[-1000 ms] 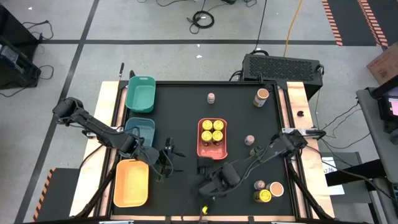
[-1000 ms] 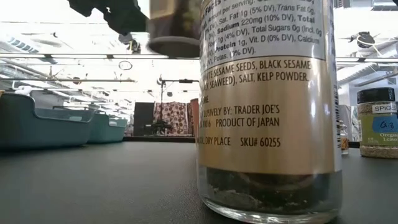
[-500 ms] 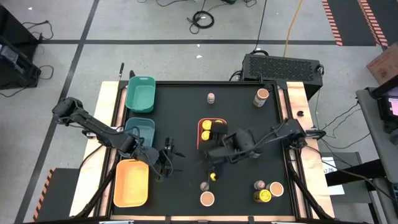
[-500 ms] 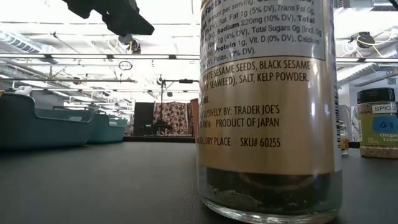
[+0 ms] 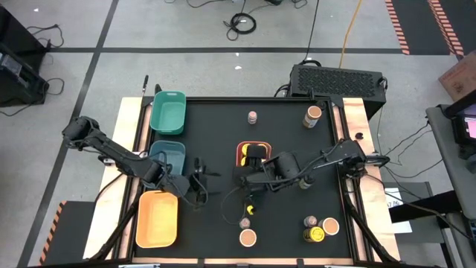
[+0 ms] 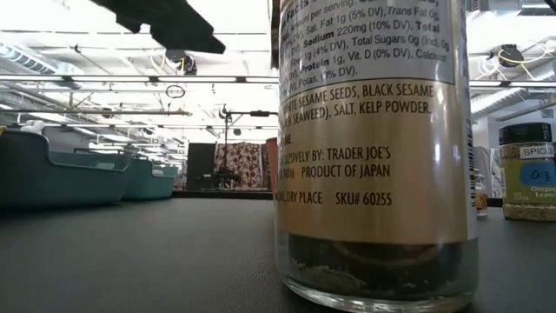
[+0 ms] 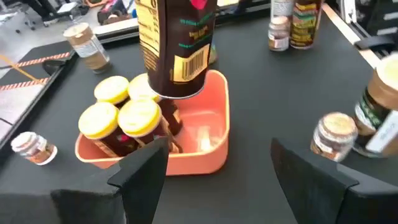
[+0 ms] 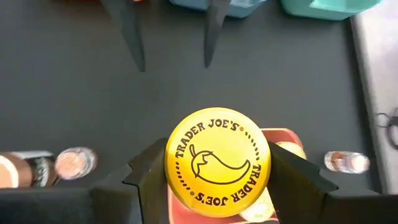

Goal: Sort spices by type
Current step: Put the yellow seasoning can in the orange bin

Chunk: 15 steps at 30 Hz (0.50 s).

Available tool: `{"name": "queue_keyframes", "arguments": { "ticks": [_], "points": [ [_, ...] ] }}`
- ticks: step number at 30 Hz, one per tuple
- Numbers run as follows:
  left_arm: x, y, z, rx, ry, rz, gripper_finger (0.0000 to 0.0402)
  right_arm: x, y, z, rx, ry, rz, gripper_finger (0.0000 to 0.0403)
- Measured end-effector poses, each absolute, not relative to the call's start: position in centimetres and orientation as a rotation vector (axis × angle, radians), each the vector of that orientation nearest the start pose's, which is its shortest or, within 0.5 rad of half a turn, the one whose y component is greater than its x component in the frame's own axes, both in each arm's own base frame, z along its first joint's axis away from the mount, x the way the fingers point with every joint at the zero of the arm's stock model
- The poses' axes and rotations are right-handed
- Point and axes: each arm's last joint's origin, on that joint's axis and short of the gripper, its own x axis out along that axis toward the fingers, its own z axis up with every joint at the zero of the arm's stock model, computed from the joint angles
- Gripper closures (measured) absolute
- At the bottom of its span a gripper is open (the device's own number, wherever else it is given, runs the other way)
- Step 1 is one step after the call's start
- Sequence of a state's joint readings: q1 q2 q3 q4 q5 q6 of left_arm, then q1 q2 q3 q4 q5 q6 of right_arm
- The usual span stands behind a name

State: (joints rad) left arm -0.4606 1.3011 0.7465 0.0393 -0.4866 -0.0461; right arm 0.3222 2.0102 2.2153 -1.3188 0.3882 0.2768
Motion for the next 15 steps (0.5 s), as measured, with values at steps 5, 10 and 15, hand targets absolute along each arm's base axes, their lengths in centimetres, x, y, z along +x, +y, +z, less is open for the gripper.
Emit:
{"name": "queue_keyframes", "arguments": {
  "ticks": [5, 10, 15],
  "points": [
    [23.2, -9.9, 22.3, 0.148, 0.405, 0.069, 0.0116, 37.0, 10.6, 37.0, -0.088, 0.923, -0.191, 0.0186],
    [20.4, -8.4, 22.0, 0.07, 0.334, 0.108, 0.0116, 33.6, 9.4, 36.5, -0.012, 0.797, -0.168, 0.0186],
    [18.5, -7.5, 21.8, -0.006, 0.238, 0.111, 0.0116, 30.8, 7.5, 34.6, 0.08, 0.664, -0.197, 0.0186]
  ]
}}
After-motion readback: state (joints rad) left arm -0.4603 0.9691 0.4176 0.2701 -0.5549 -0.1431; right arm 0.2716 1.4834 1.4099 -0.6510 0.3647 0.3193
